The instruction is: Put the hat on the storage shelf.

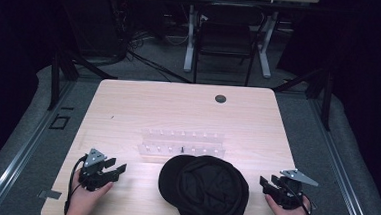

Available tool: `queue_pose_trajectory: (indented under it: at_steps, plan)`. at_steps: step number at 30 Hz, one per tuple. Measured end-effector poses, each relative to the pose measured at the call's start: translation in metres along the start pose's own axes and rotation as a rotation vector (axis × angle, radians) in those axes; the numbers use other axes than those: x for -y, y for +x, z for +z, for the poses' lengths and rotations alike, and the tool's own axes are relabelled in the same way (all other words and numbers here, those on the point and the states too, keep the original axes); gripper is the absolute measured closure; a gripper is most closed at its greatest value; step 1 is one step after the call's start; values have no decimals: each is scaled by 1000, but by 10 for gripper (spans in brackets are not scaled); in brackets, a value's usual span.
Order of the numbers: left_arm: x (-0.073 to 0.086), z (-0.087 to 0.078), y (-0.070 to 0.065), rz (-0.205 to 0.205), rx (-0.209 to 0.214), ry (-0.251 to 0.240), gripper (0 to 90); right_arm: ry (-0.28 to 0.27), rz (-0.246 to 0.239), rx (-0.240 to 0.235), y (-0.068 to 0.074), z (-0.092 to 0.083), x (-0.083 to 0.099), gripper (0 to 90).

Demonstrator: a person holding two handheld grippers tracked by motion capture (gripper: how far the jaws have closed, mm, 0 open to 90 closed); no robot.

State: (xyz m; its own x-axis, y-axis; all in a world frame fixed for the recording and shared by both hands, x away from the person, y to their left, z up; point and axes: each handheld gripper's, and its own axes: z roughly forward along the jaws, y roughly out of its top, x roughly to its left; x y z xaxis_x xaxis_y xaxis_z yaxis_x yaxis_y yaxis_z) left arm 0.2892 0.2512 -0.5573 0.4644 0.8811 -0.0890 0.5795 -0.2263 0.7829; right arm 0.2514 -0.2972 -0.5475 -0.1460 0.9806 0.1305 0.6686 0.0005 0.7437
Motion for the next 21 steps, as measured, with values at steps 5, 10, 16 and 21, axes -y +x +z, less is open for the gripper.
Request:
queue_pose_trajectory:
  at_steps: [5,10,16,21]
  plan:
    - [0,0,-3,10,2,18,493,15,42,9,-2,-6,0,529]
    - [0,-2,-7,28,1,19,490,14,52,-5,3,-17,0,545]
    - [1,-3,-7,25,-1,12,491,22,64,-65,11,-24,0,560]
    - [0,-5,-7,21,-6,1,490,47,57,-127,25,-23,1,573]
